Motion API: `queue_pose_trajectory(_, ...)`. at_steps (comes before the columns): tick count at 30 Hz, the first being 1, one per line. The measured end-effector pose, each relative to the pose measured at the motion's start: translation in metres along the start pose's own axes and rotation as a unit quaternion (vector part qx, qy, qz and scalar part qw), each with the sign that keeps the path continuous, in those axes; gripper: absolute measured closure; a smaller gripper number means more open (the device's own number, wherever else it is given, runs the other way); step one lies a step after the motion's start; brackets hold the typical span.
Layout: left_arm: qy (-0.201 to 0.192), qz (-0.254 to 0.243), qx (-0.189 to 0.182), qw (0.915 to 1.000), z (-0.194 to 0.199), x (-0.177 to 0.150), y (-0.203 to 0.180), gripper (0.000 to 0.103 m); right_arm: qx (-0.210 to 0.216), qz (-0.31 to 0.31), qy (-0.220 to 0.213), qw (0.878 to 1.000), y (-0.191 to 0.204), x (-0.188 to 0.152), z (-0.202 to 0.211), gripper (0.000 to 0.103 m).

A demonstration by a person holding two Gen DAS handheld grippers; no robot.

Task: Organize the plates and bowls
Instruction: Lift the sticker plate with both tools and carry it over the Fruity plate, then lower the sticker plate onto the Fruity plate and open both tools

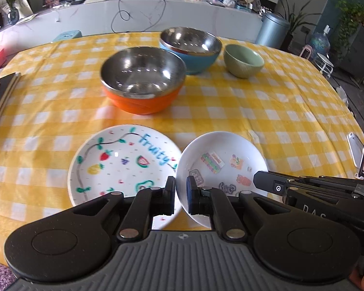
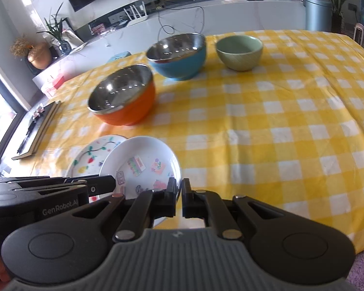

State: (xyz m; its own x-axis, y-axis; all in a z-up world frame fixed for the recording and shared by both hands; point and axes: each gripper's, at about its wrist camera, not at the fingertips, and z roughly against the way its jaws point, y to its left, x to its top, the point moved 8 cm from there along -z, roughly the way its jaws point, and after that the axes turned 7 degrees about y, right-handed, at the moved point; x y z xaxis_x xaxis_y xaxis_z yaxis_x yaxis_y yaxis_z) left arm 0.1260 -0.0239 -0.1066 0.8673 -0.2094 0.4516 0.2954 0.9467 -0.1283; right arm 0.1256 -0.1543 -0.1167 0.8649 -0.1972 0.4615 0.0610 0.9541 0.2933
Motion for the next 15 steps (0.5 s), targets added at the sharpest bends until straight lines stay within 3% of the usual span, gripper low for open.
queue_pose_trajectory(15, -0.002, 0.096, 0.024, 0.9951, 0.002, -0.009, 0.084, 0.093, 0.030, 0.072, 0.028, 0.997, 0.081, 0.009, -0.041, 0.102)
